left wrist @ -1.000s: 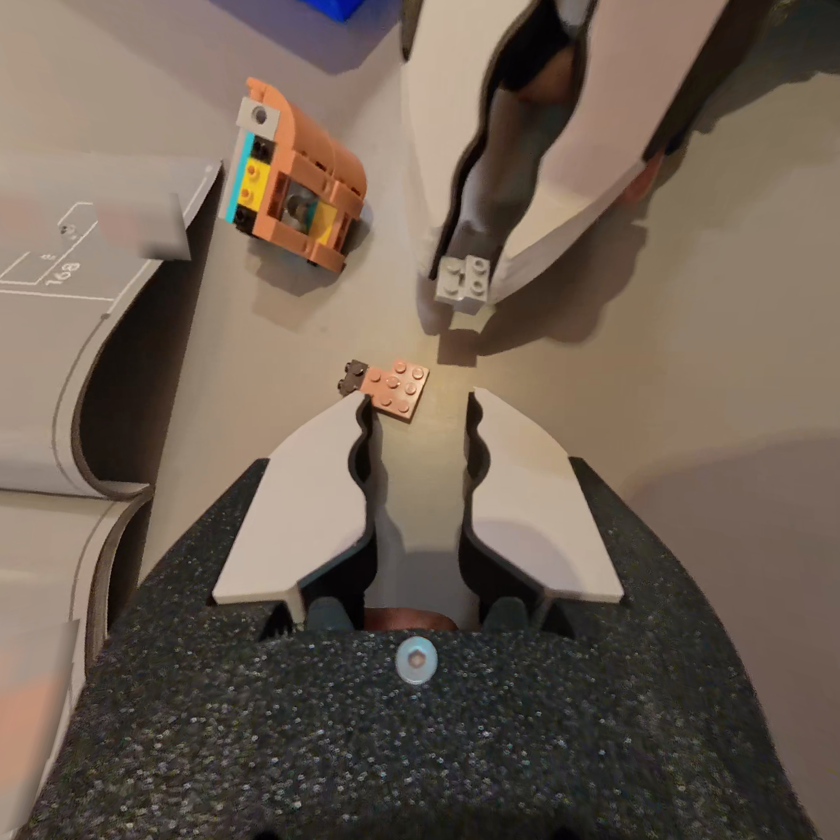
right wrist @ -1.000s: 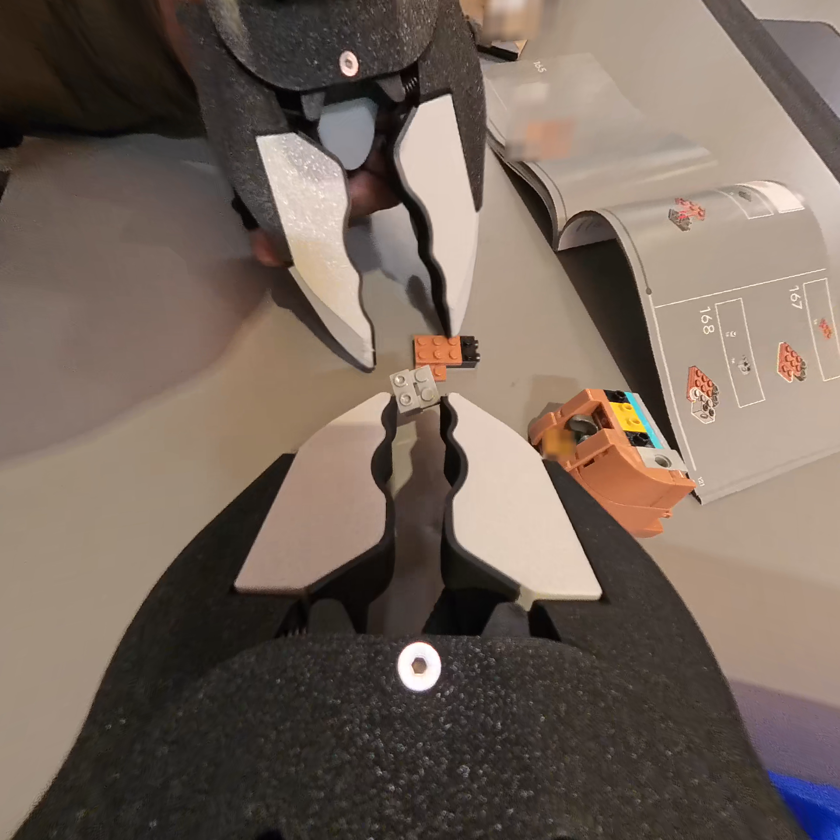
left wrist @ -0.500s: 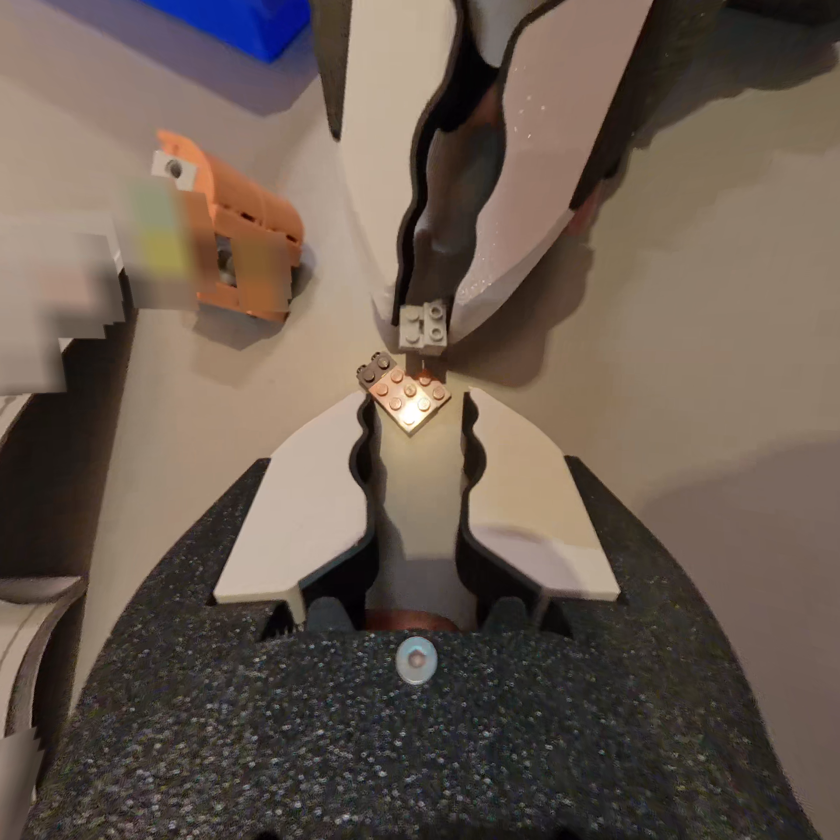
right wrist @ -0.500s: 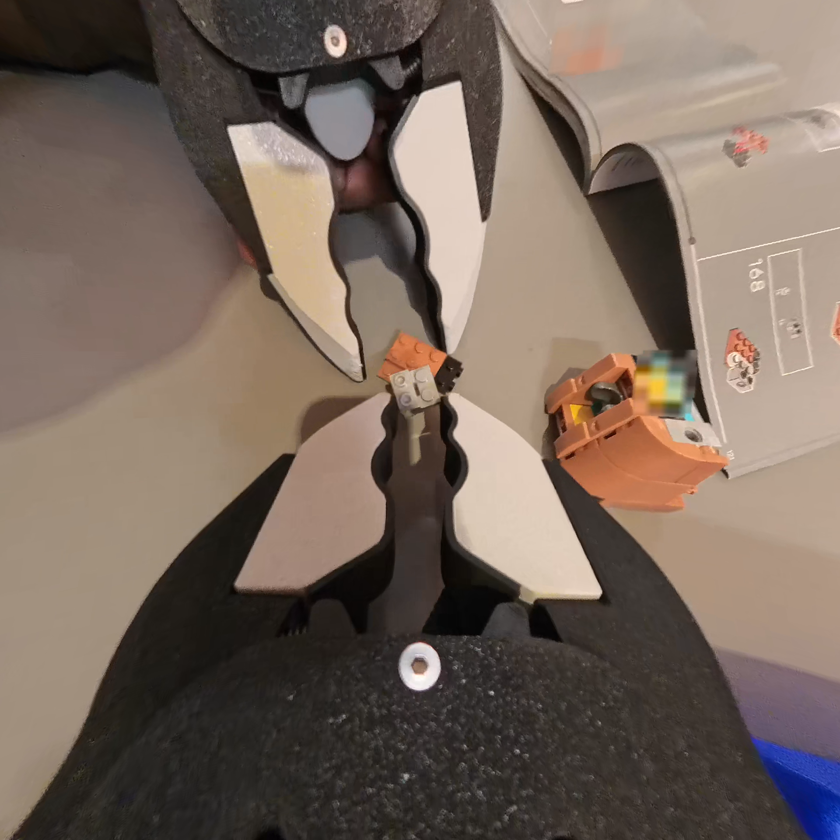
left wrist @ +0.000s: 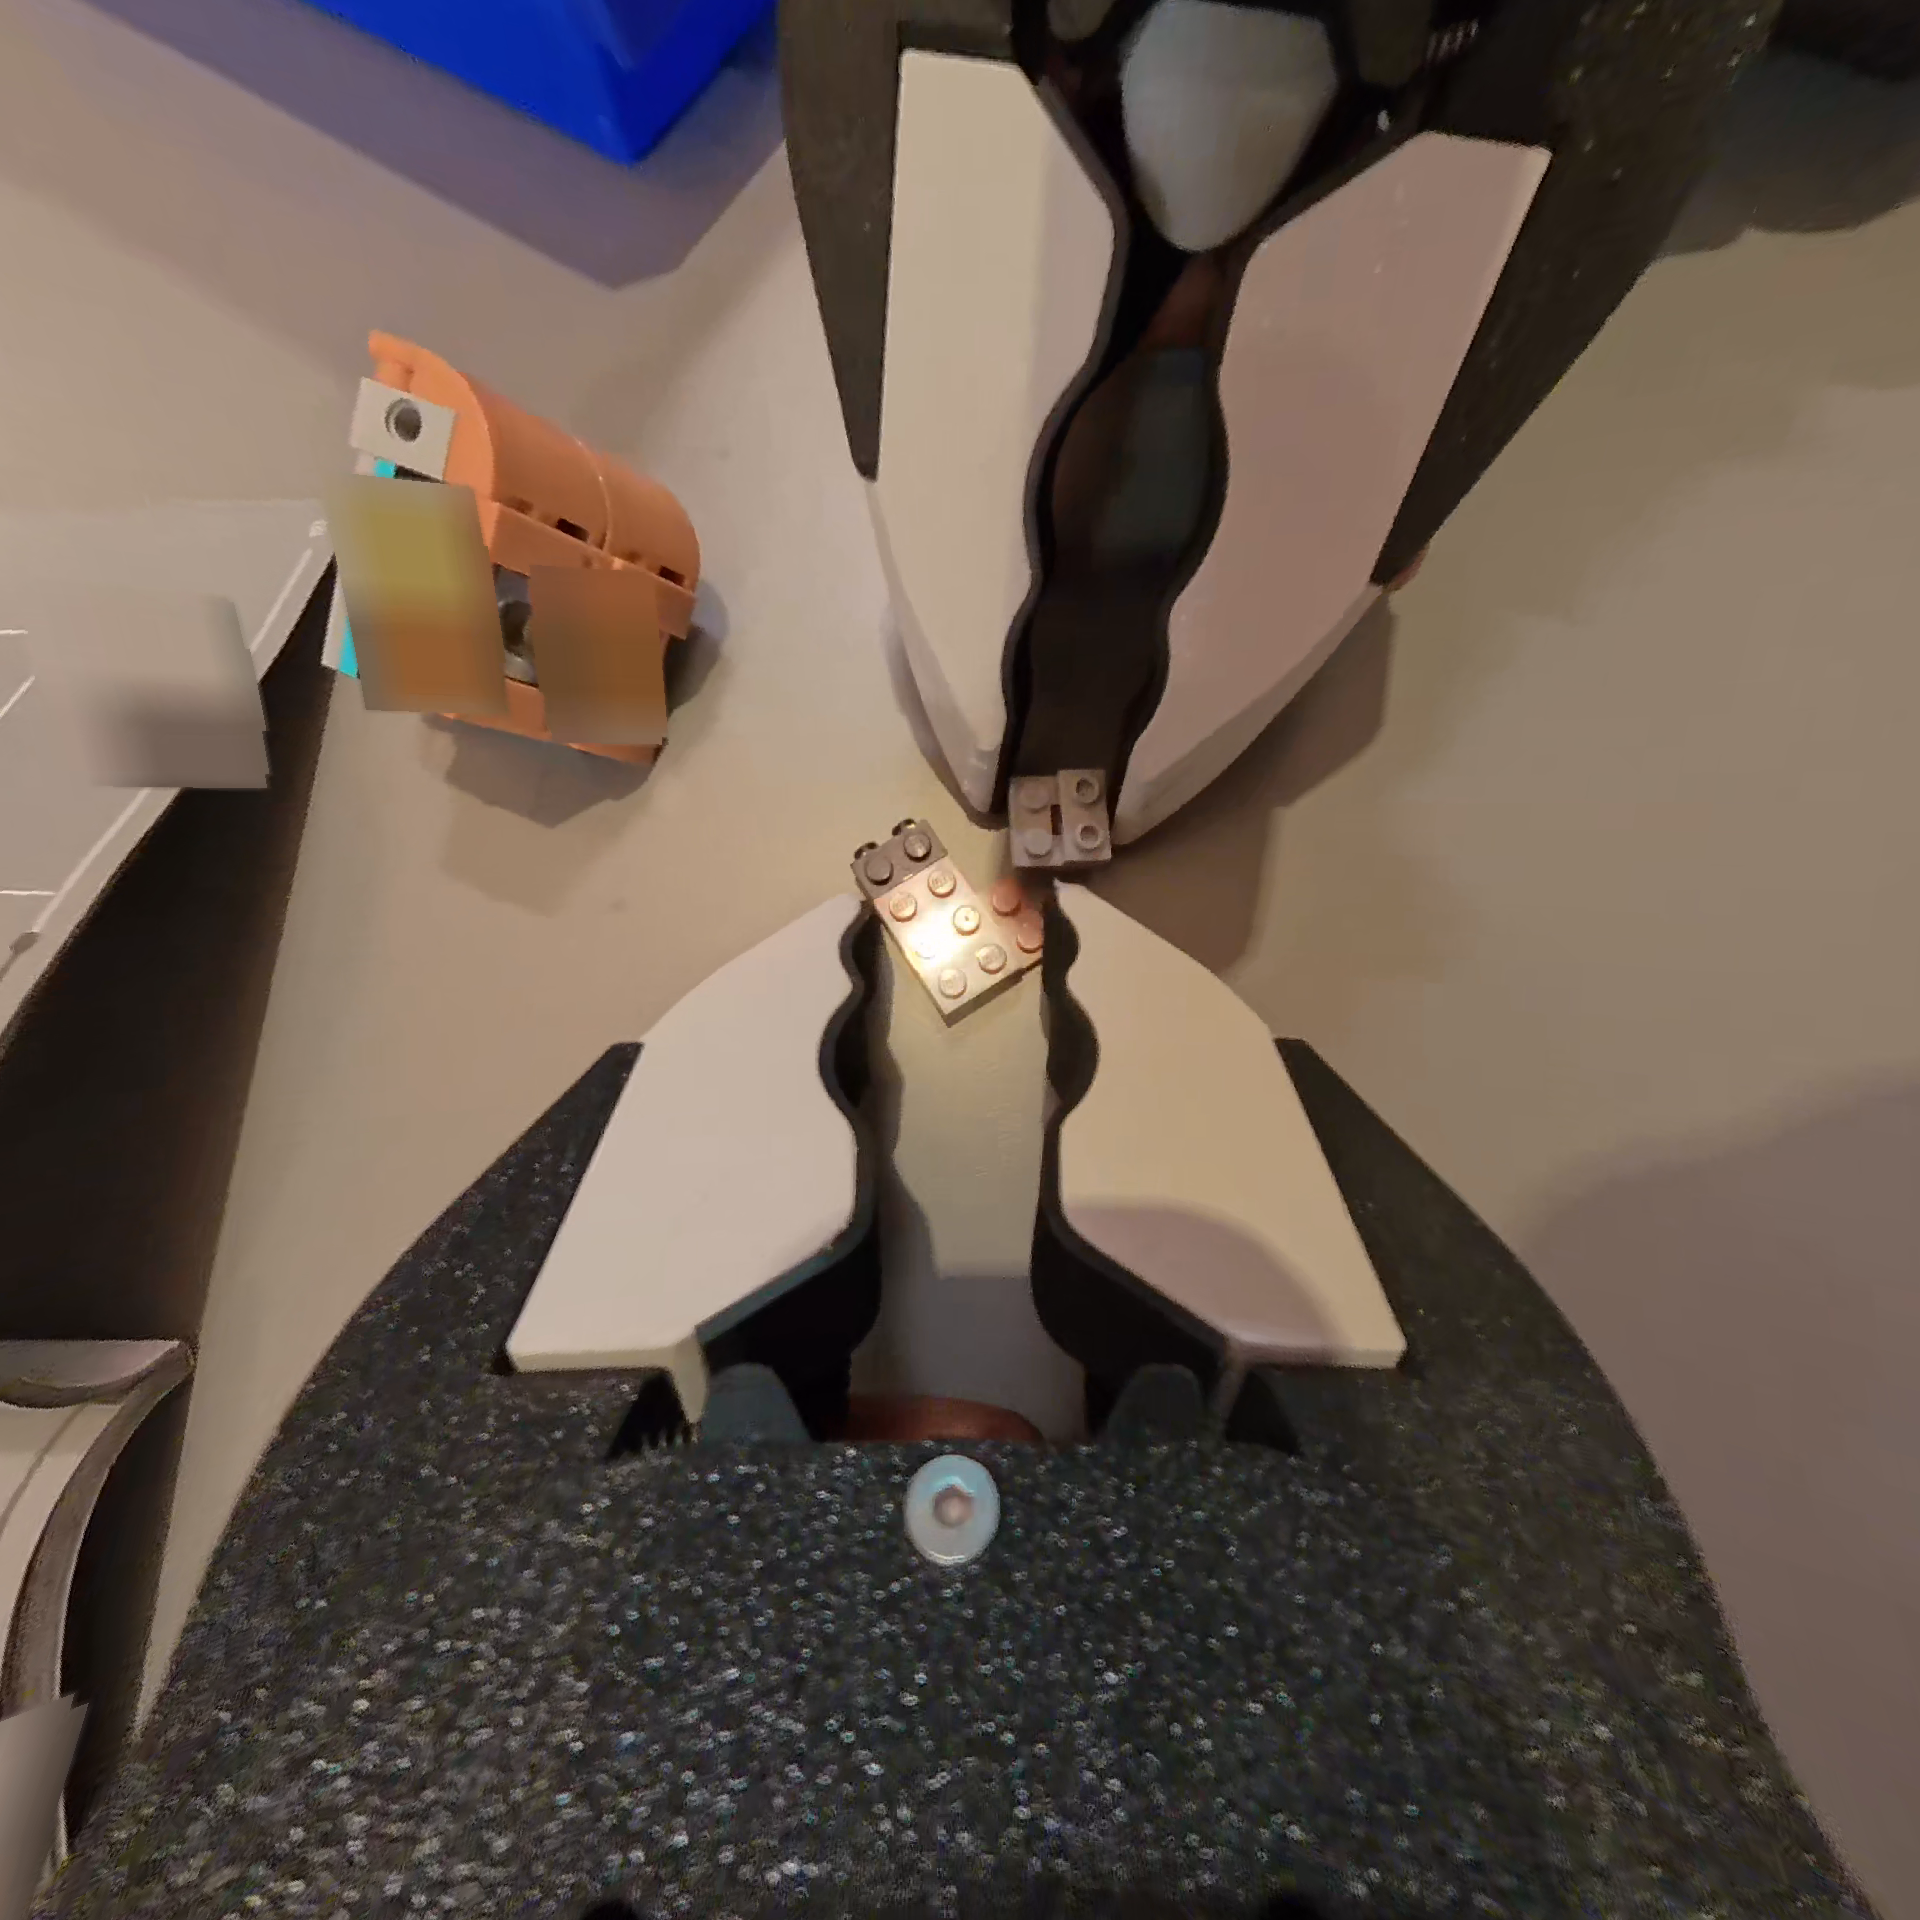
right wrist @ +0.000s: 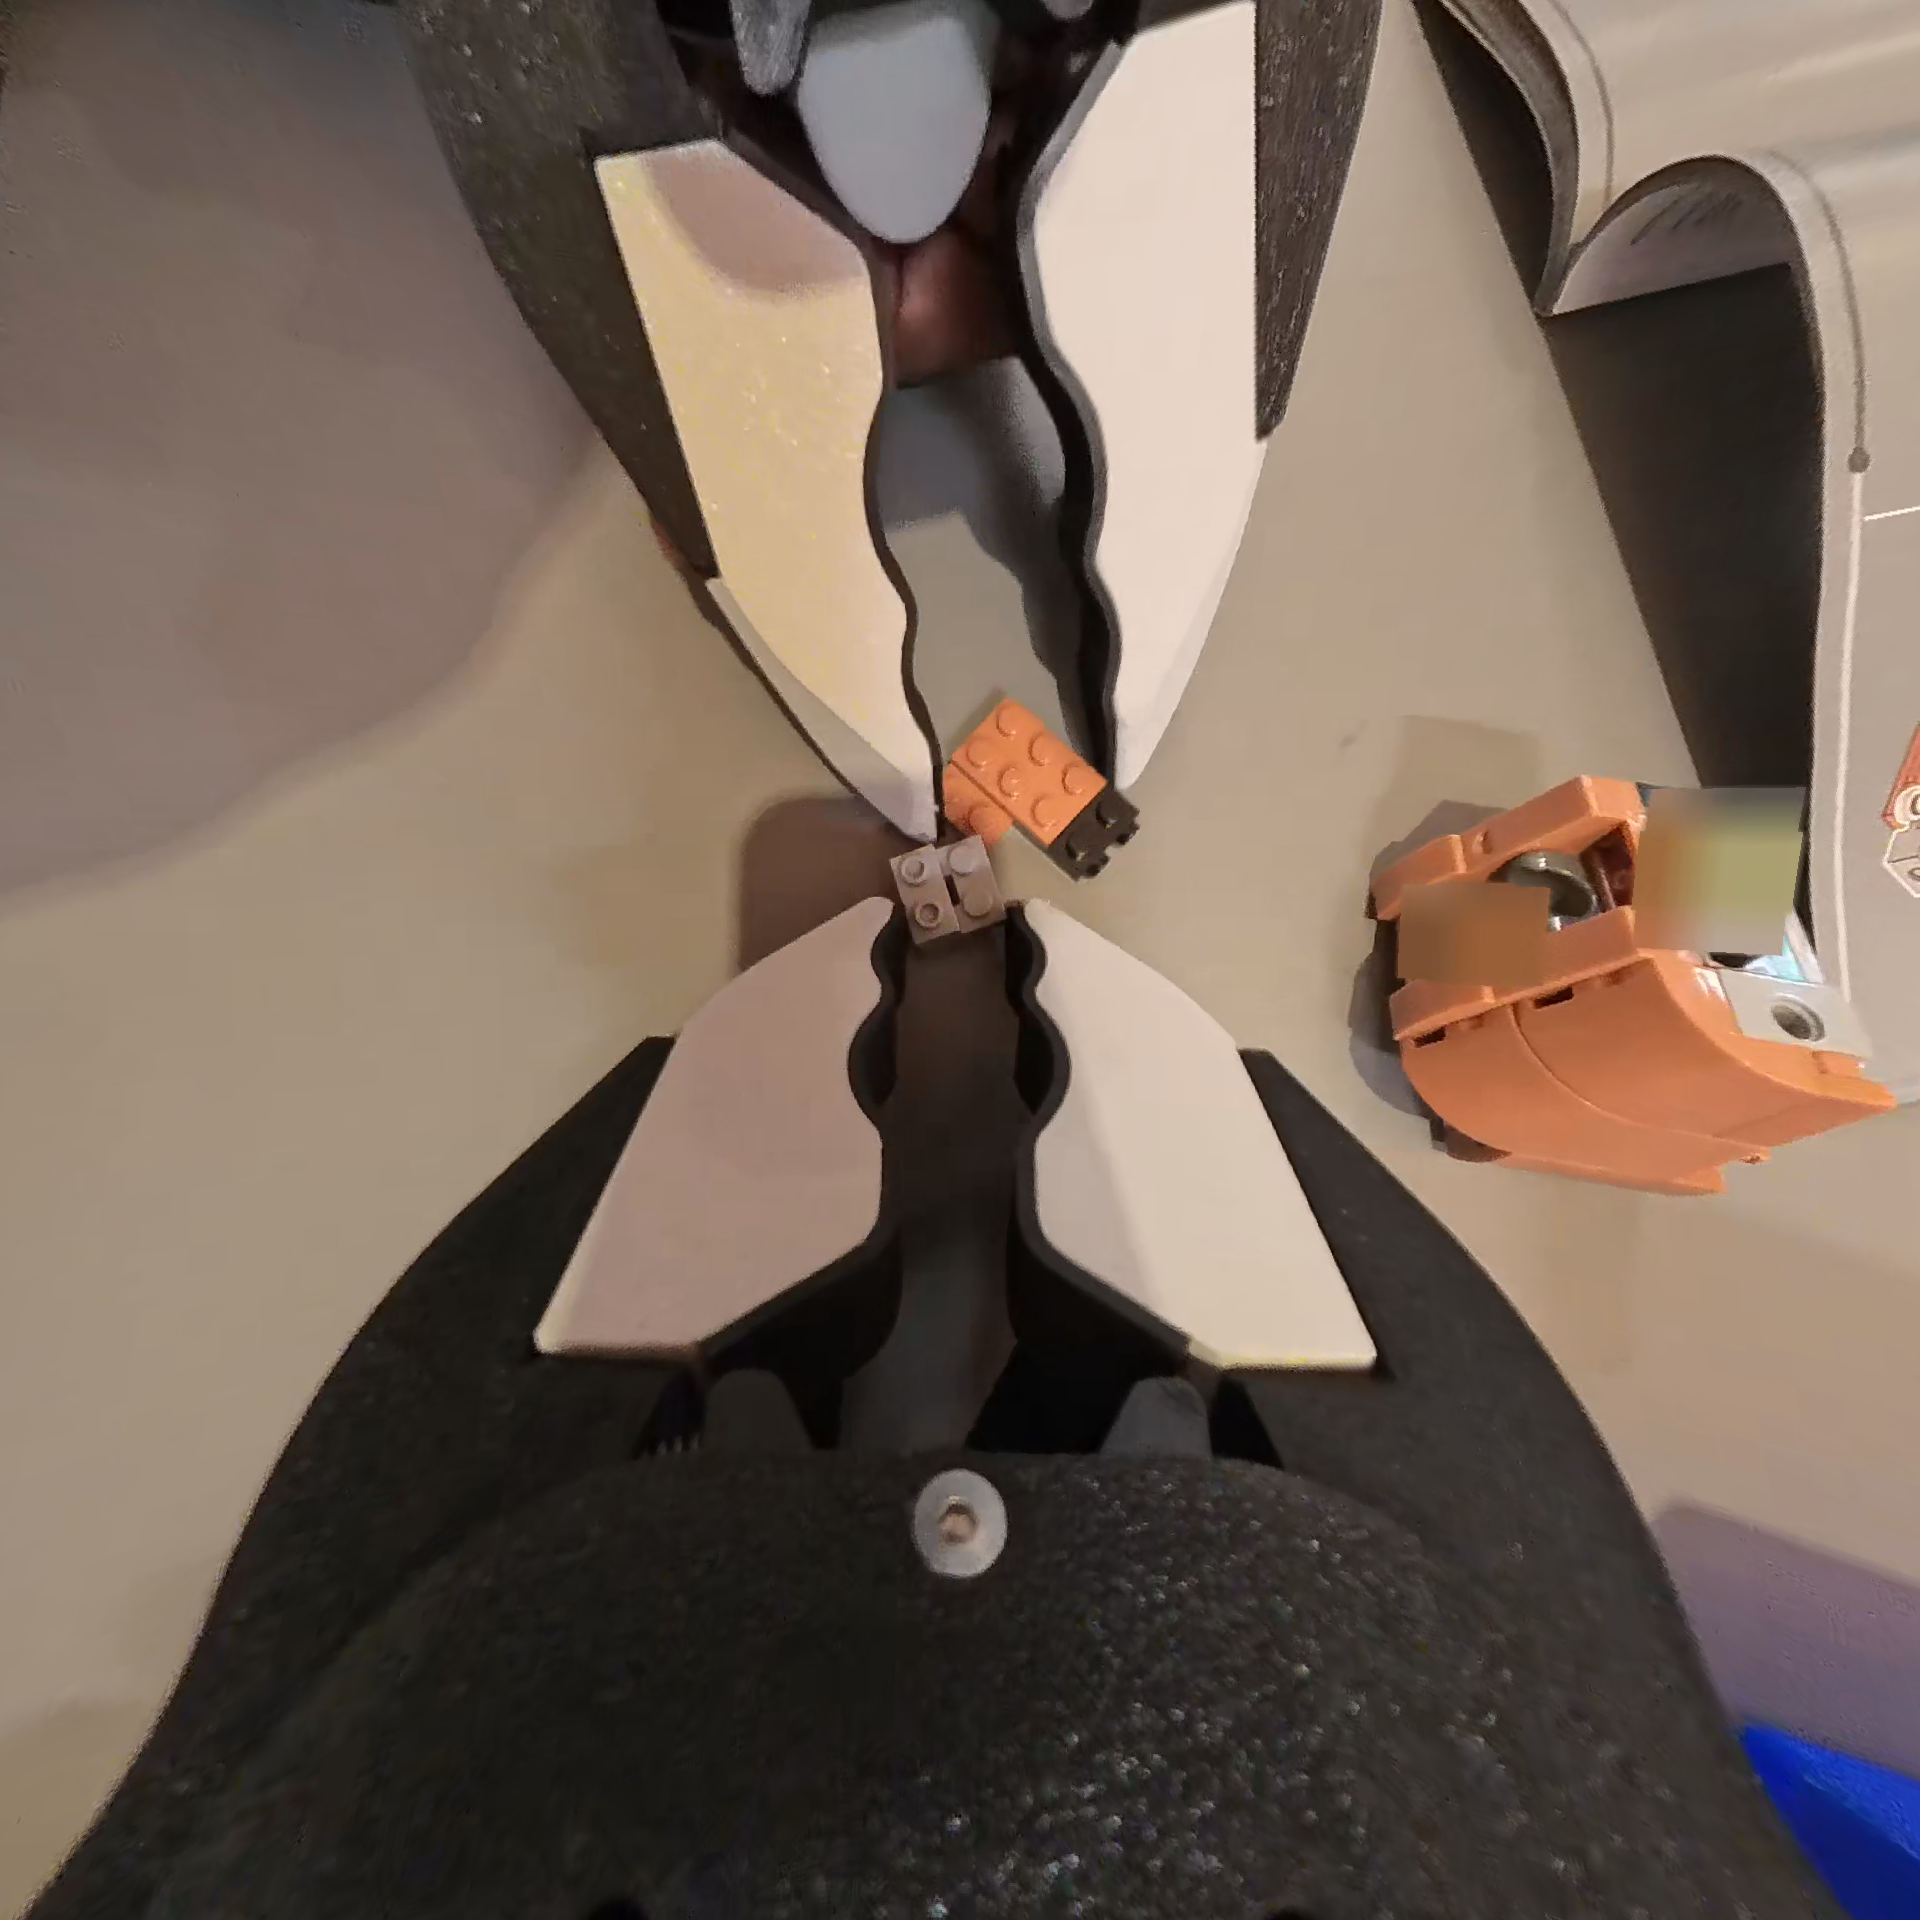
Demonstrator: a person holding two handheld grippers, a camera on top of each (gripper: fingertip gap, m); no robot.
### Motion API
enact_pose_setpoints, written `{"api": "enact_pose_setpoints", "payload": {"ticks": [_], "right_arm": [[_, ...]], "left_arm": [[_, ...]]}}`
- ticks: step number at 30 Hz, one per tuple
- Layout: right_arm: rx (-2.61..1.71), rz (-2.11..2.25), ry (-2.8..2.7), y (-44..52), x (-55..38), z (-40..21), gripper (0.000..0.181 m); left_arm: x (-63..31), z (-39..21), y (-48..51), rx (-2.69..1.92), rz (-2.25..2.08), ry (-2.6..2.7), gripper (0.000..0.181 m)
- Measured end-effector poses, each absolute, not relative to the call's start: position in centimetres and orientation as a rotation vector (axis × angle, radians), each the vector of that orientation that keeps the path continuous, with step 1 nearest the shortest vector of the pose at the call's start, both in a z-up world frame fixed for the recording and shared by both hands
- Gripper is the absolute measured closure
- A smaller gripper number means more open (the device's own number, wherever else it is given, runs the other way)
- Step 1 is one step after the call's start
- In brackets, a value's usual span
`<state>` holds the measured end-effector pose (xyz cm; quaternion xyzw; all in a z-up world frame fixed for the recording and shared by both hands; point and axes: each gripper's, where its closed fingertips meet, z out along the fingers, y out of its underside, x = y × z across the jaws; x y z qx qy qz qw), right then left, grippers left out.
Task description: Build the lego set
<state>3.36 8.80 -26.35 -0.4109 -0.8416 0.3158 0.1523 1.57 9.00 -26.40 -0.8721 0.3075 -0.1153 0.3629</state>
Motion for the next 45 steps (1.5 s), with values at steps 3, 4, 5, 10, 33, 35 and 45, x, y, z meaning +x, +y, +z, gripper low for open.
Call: {"api": "enact_pose_setpoints", "payload": {"ticks": [3,4,5,10,33,35,45], "right_arm": [[-1.173,0.899,-2.415,8.8,3.4,-26.4,0.163],[-1.171,0.898,-2.414,8.8,3.3,-26.4,0.163],[-1.166,0.899,-2.411,8.8,3.3,-26.3,0.163],[-1.142,0.907,-2.393,8.6,3.1,-26.0,0.163],[-0.929,0.829,-2.276,8.7,2.0,-24.5,0.163],[-0.922,0.827,-2.261,8.7,1.9,-24.3,0.163],[-0.922,0.783,-2.285,8.7,2.0,-25.1,0.163]], "left_arm": [[1.8,-26.4,8.8,-2.23,-0.315,0.829,0.151],[1.9,-26.4,8.8,-2.226,-0.32,0.836,0.152],[1.9,-26.3,8.8,-2.22,-0.326,0.845,0.152],[1.9,-26.3,8.7,-2.205,-0.34,0.855,0.154],[1.0,-24.2,8.9,-2.156,-0.579,0.621,0.155],[0.8,-24.1,8.9,-2.159,-0.602,0.588,0.155],[0.6,-24.6,8.6,-2.224,-0.64,0.538,0.159]]}}
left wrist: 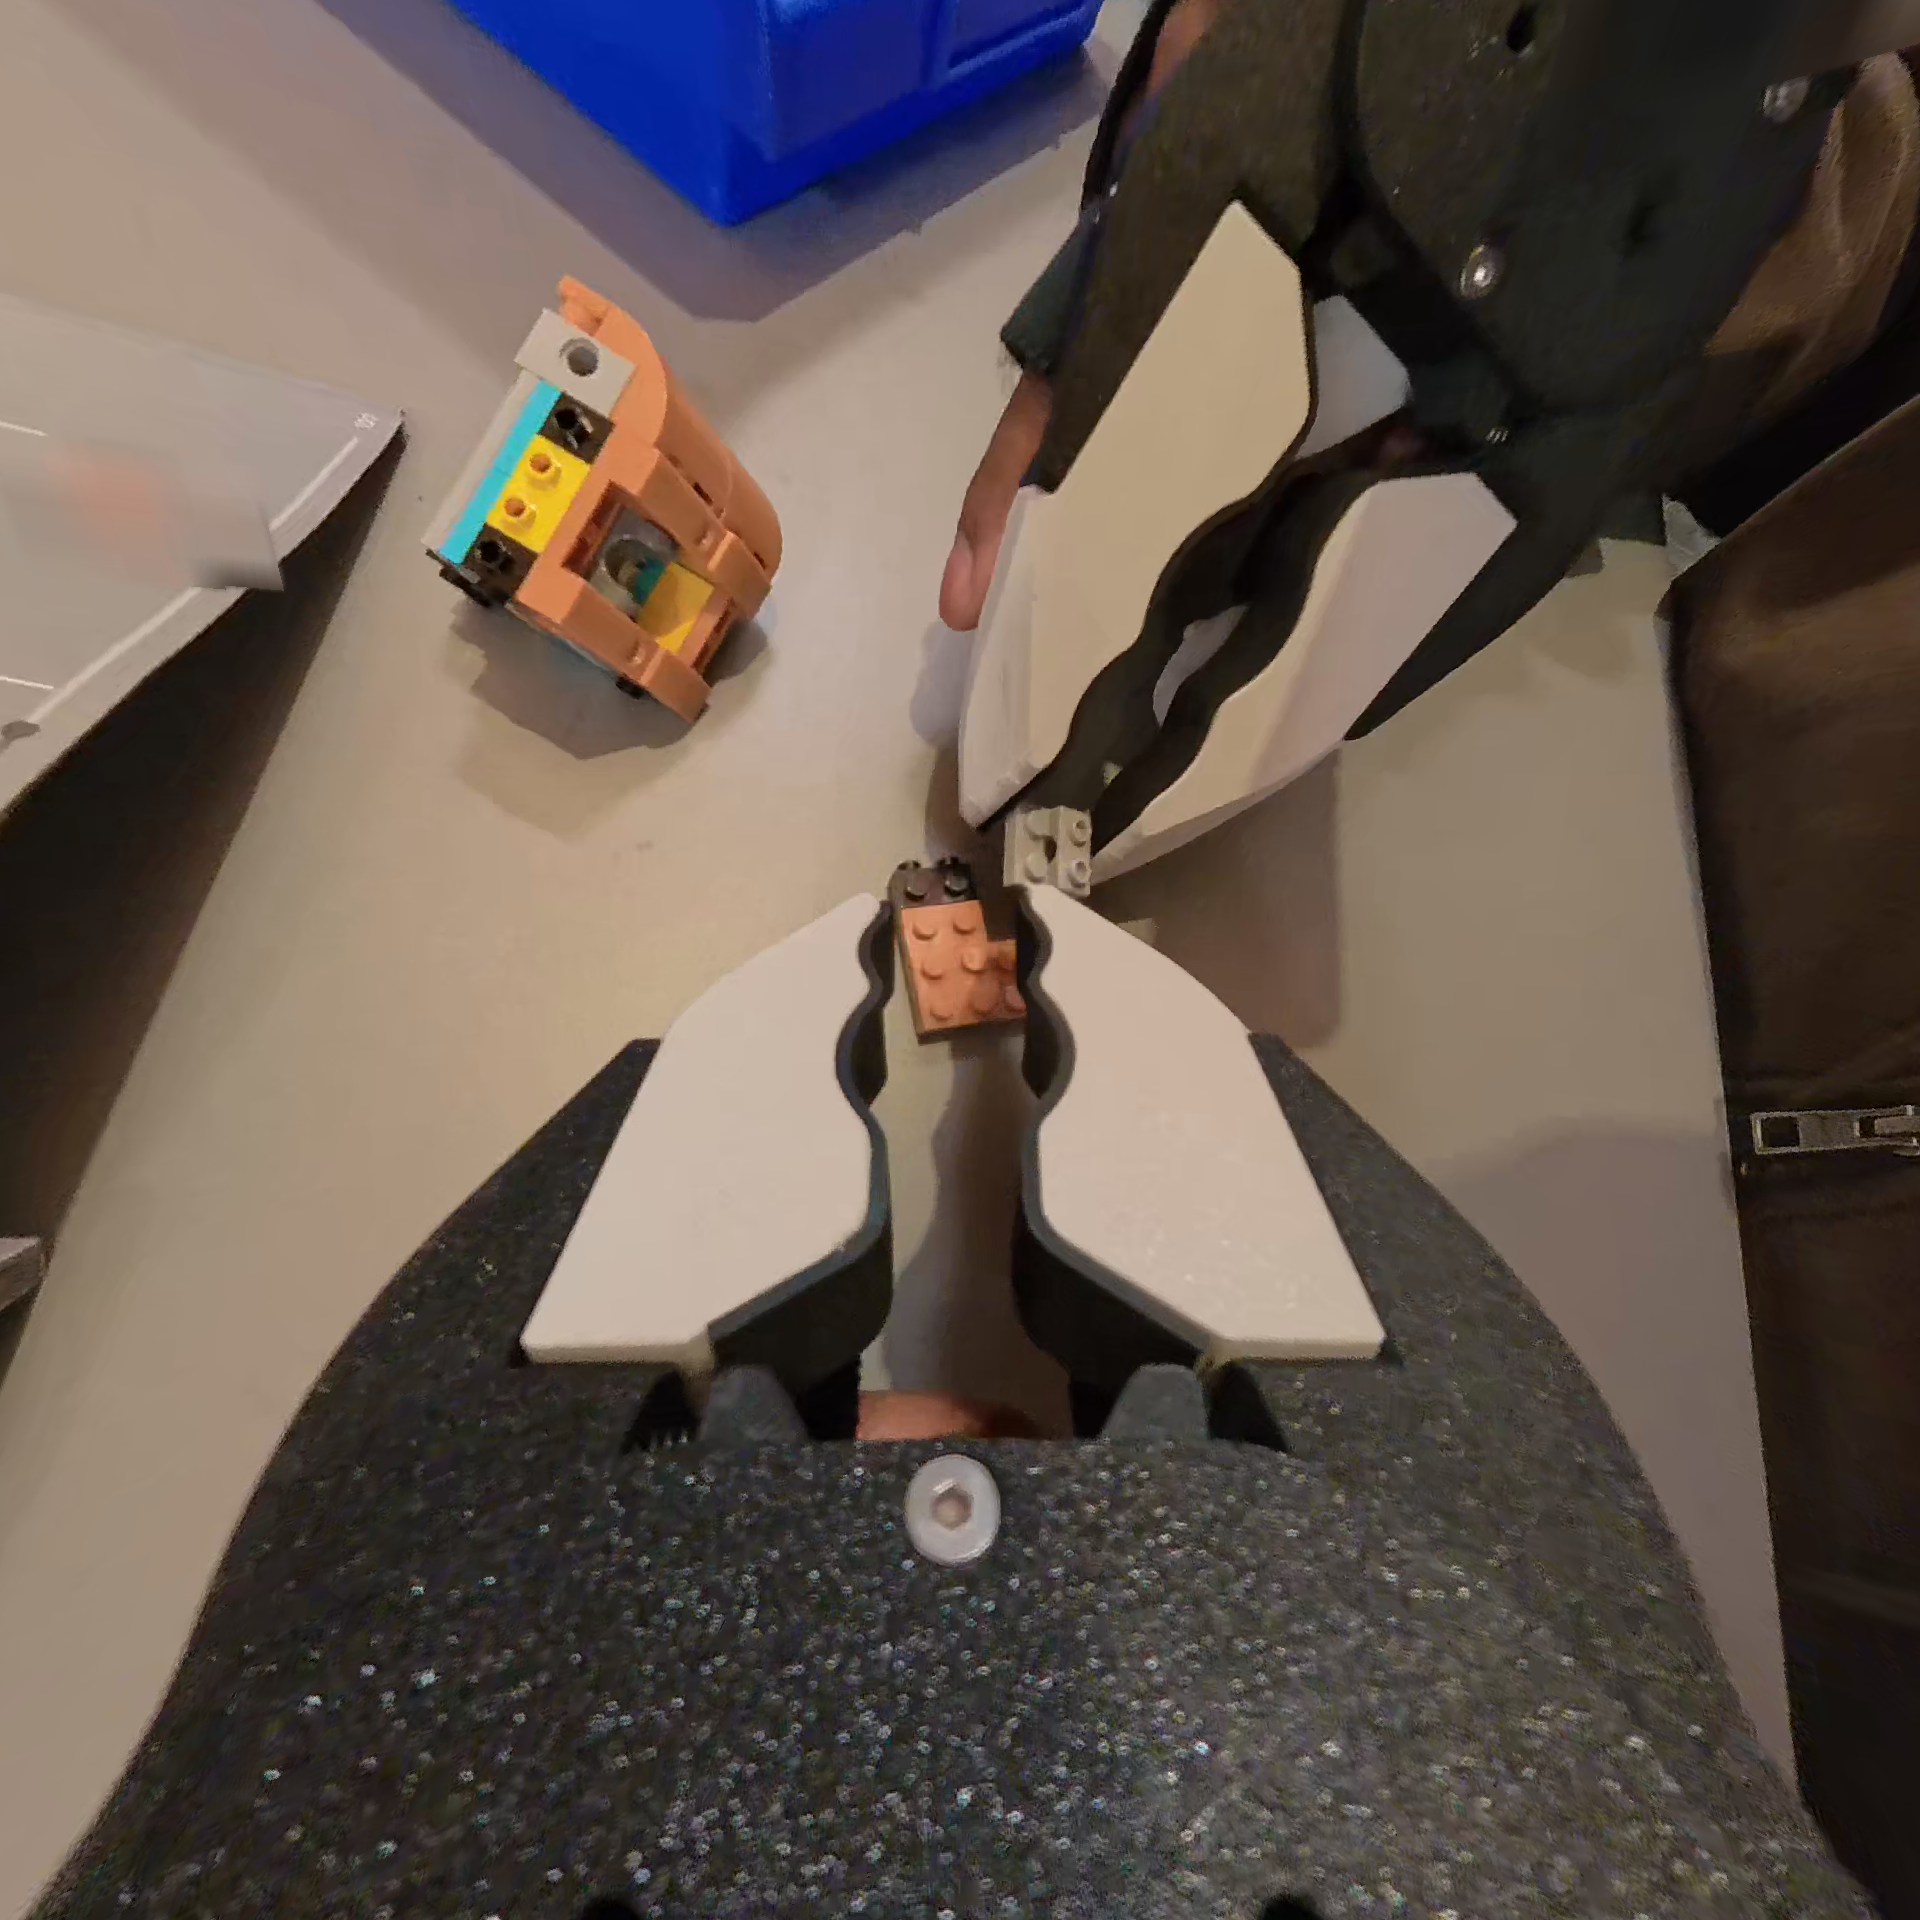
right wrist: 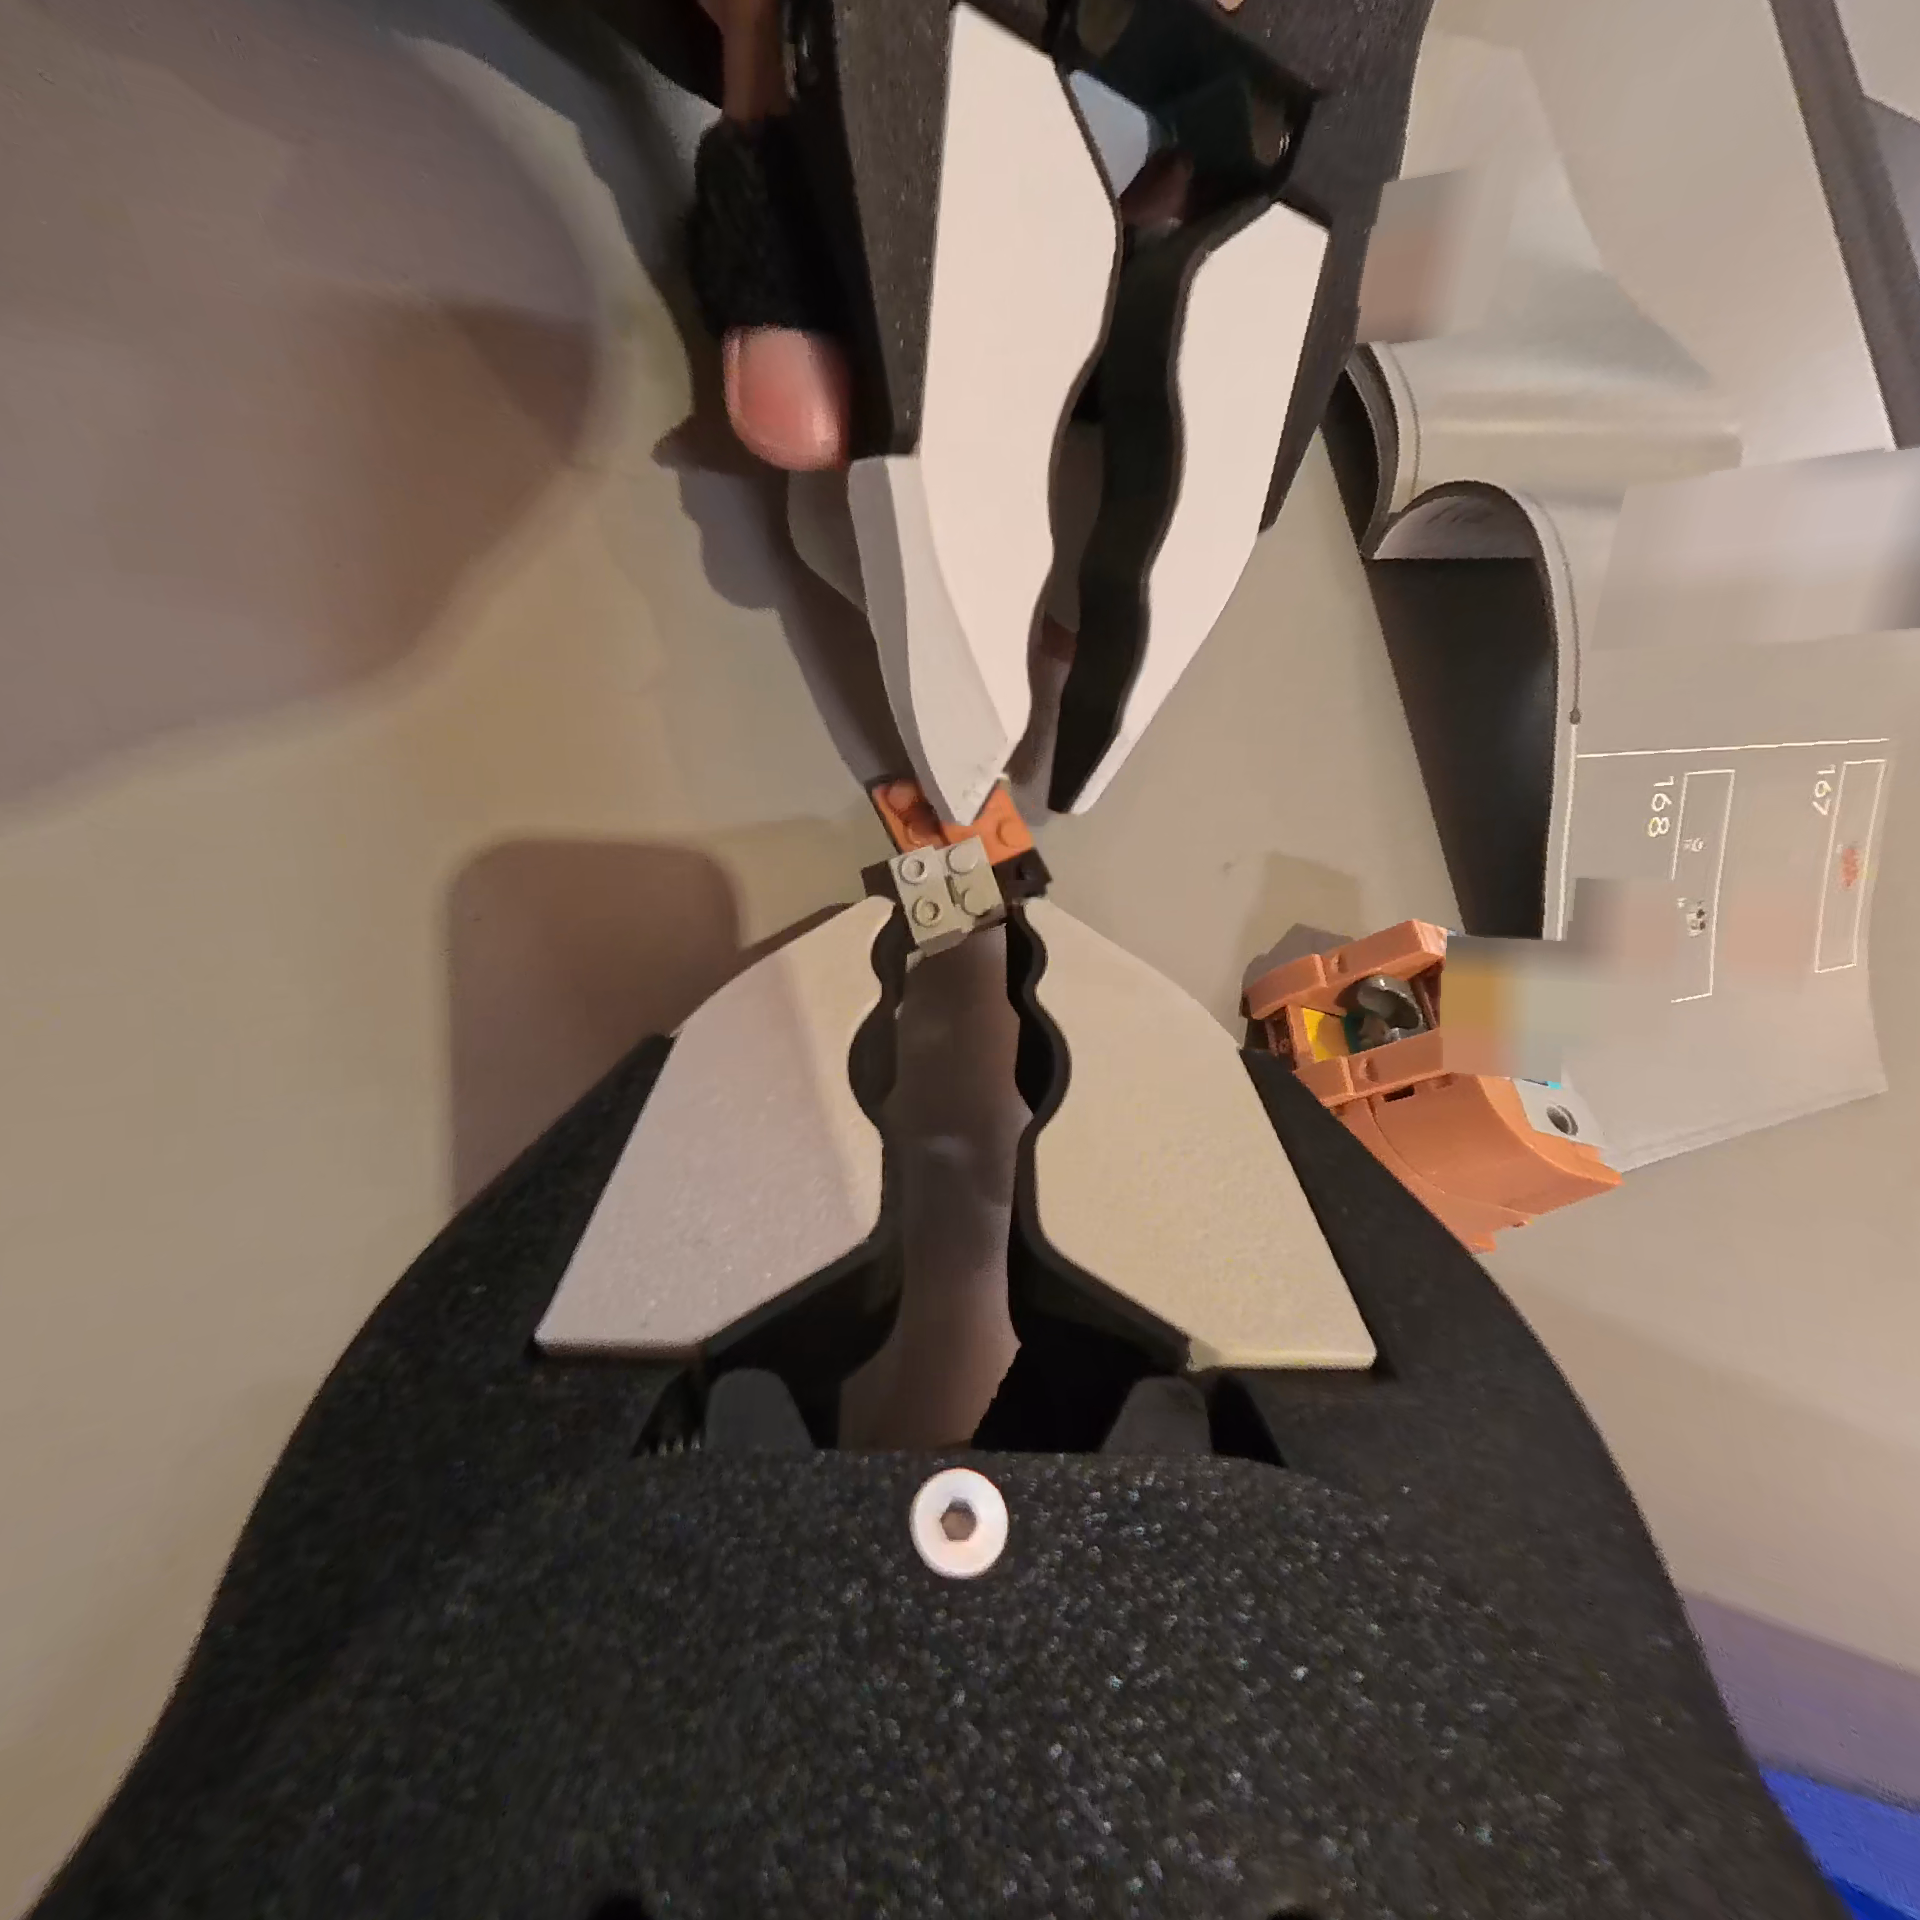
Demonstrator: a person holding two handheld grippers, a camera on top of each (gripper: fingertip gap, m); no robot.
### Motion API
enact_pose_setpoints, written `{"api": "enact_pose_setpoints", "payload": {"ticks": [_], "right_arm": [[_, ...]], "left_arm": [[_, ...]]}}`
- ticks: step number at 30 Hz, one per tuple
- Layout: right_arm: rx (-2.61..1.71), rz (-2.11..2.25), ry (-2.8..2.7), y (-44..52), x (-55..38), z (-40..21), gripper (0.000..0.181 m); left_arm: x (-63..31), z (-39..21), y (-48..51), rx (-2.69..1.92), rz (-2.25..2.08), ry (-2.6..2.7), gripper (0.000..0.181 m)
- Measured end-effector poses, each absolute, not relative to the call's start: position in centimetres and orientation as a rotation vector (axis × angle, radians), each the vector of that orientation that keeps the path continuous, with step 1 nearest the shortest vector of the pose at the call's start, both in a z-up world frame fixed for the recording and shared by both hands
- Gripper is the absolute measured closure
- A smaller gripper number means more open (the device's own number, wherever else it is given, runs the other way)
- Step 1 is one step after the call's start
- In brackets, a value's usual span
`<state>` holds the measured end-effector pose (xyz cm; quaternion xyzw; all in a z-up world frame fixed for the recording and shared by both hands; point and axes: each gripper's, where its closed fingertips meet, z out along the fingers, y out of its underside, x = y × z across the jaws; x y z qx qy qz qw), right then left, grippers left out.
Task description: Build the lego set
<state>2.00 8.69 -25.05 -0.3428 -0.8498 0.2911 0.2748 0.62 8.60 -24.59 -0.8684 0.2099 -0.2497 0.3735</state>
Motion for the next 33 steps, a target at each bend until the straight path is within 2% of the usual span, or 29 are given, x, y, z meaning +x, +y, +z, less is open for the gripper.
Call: {"api": "enact_pose_setpoints", "payload": {"ticks": [8,17,24,33], "right_arm": [[-0.975,0.832,-2.311,8.7,2.3,-25.2,0.163],[-0.956,1.026,-2.365,8.1,3.4,-24.4,0.163],[-0.87,1.119,-2.404,8.0,4.7,-23.5,0.163],[-0.855,1.147,-2.448,7.9,5.4,-24.1,0.163]], "left_arm": [[-0.6,-26.0,7.3,-2.281,-0.465,0.736,0.138],[-0.9,-25.9,7.0,-2.011,-0.286,1.242,0.13],[-0.4,-24.6,9.2,-1.854,-0.562,1.417,0.132],[0.2,-25.6,8.2,-1.859,-0.665,1.633,0.134]]}}
